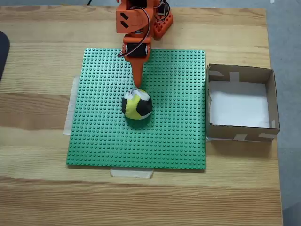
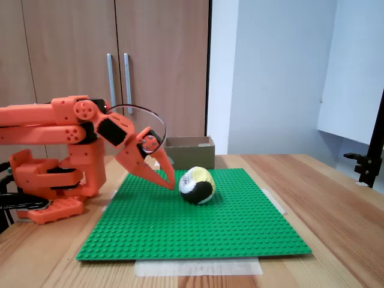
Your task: Pick the ball and put it in the box.
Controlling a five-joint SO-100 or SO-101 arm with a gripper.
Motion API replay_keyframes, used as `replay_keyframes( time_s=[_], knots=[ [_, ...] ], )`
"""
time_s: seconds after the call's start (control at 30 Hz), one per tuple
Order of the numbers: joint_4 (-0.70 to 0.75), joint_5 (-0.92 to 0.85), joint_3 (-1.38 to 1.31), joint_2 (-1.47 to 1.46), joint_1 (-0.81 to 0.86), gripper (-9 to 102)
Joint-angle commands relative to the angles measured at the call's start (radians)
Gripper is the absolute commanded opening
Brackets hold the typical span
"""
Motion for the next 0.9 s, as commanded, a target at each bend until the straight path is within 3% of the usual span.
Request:
replay_keyframes(
  time_s=[0.0,0.87],
  knots=[
    [-0.012,-0.003,0.015,0.009,-0.005,-1],
    [0.008,0.017,-0.103,-0.064,0.006,-1]
  ],
)
